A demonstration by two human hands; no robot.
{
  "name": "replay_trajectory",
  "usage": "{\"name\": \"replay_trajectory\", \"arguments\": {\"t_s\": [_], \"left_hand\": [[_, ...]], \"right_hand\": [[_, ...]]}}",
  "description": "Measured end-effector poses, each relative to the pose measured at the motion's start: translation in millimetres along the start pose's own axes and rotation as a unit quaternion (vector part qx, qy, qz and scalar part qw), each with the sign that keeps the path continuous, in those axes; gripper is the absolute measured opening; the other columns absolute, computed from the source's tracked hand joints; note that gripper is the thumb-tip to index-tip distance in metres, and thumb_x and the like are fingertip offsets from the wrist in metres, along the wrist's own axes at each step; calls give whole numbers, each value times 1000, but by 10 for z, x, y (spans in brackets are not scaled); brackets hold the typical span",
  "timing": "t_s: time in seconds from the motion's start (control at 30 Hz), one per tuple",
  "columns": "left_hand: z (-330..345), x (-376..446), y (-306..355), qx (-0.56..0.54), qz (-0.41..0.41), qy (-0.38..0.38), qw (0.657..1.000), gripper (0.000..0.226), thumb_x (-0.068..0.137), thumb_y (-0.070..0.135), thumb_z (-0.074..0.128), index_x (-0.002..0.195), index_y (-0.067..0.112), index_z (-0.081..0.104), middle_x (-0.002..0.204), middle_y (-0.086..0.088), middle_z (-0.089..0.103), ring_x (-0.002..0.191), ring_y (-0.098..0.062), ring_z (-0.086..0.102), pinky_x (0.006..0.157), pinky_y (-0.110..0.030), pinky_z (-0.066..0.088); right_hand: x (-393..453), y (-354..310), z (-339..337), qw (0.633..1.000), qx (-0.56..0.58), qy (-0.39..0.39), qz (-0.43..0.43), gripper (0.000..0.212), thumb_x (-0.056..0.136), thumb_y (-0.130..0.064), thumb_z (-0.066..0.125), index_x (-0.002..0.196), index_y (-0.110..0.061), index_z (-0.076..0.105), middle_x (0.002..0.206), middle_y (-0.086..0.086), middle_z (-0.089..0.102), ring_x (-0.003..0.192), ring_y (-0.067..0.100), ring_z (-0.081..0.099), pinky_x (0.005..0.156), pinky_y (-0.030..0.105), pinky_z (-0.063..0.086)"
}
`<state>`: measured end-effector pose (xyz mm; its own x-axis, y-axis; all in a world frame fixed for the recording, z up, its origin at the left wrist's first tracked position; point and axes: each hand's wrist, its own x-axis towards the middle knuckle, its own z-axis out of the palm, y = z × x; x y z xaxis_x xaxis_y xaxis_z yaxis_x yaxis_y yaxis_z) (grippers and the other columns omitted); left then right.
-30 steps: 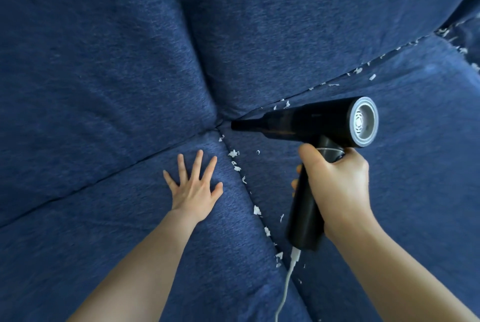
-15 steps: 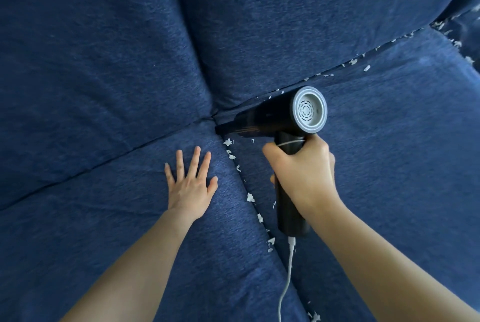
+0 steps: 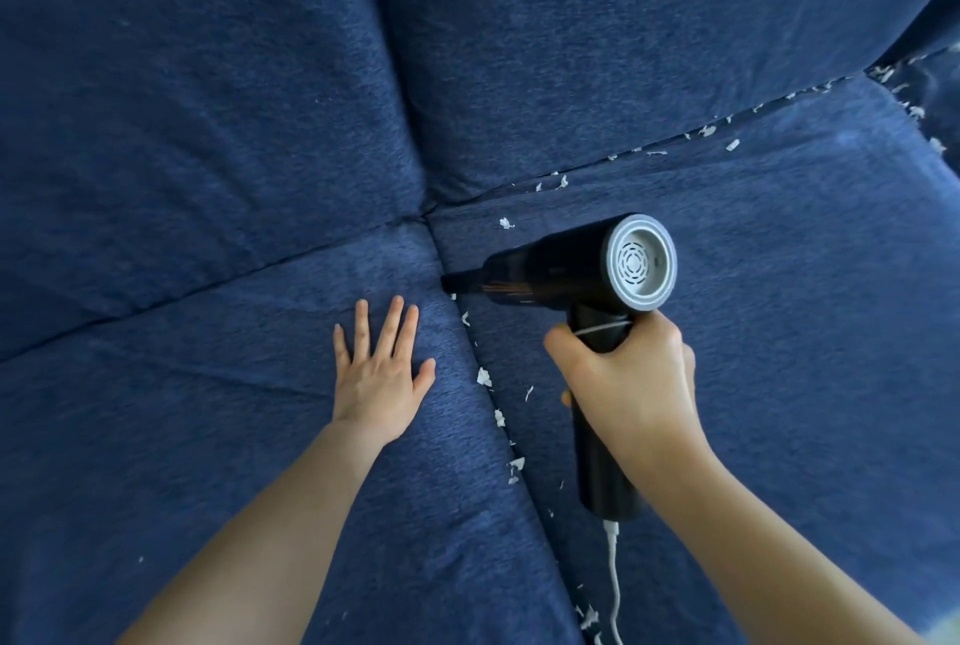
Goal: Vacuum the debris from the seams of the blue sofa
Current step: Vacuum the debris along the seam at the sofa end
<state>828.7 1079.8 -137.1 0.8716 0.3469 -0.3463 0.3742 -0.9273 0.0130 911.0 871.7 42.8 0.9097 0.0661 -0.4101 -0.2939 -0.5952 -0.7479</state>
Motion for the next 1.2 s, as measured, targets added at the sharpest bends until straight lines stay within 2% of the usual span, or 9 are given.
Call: {"name": "replay_trajectory", "arguments": {"t_s": [0.13, 0.2, 0.4, 0.6, 0.73, 0.87, 1.1, 1.2], "left_hand": [[5, -86, 43, 6, 3, -4, 1000, 73, 93, 59, 11, 152, 22, -9, 160, 4, -14, 144, -34, -22, 116, -56, -8], [15, -126, 55, 13, 3, -6, 1000, 73, 92, 59, 10, 152, 22, -10, 160, 4, -16, 144, -34, -23, 116, -56, -9], [17, -199, 117, 14, -2, -12, 1000, 74, 93, 58, 11, 152, 20, -11, 160, 3, -18, 144, -34, -23, 117, -56, -7], [47, -355, 186, 15, 0, -21, 1000, 74, 92, 58, 10, 153, 21, -8, 160, 4, -18, 144, -33, -23, 117, -56, -7], [65, -479, 257, 13, -11, -24, 1000, 73, 95, 58, 14, 153, 20, -9, 159, 4, -20, 144, -34, -24, 117, -55, -7], [85, -573, 337, 13, -19, -33, 999, 73, 97, 57, 18, 152, 20, -14, 158, 4, -23, 143, -33, -26, 117, -55, -7], [109, -700, 418, 17, -21, -40, 999, 74, 98, 57, 19, 152, 18, -13, 158, 2, -25, 143, -35, -26, 116, -55, -9], [116, -712, 423, 10, -21, -37, 999, 74, 98, 57, 21, 152, 19, -13, 158, 2, -24, 143, -34, -26, 116, -55, -9]], "right_hand": [[-40, 31, -77, 1000, -8, 2, -15, 24, 70, -37, 65, 70, -15, 57, 66, 5, 68, 80, 29, 72, 75, 37, 58], [-77, 47, -129, 1000, -13, 1, -16, 22, 72, -35, 66, 70, -15, 57, 65, 5, 68, 79, 29, 72, 74, 37, 58], [-182, 142, -174, 1000, -24, -8, -13, 30, 61, -46, 58, 72, -18, 56, 68, 2, 68, 80, 28, 71, 77, 39, 59], [-242, 217, -336, 999, -21, -23, -8, 23, 70, -40, 65, 75, -19, 57, 72, 4, 70, 77, 25, 72, 65, 31, 52], [-347, 294, -374, 999, -24, -32, -5, 27, 65, -44, 61, 74, -18, 57, 72, 4, 70, 78, 26, 71, 67, 32, 53], [-411, 319, -458, 999, -24, -41, -18, 23, 71, -40, 66, 77, -20, 57, 74, 4, 70, 79, 24, 70, 65, 30, 50], [-535, 456, -575, 998, -50, -45, -4, 30, 60, -47, 60, 75, -21, 57, 74, 5, 70, 78, 29, 72, 74, 41, 60], [-525, 474, -602, 998, -50, -44, -4, 25, 66, -43, 66, 74, -21, 57, 74, 4, 70, 77, 28, 73, 74, 40, 60]]}}
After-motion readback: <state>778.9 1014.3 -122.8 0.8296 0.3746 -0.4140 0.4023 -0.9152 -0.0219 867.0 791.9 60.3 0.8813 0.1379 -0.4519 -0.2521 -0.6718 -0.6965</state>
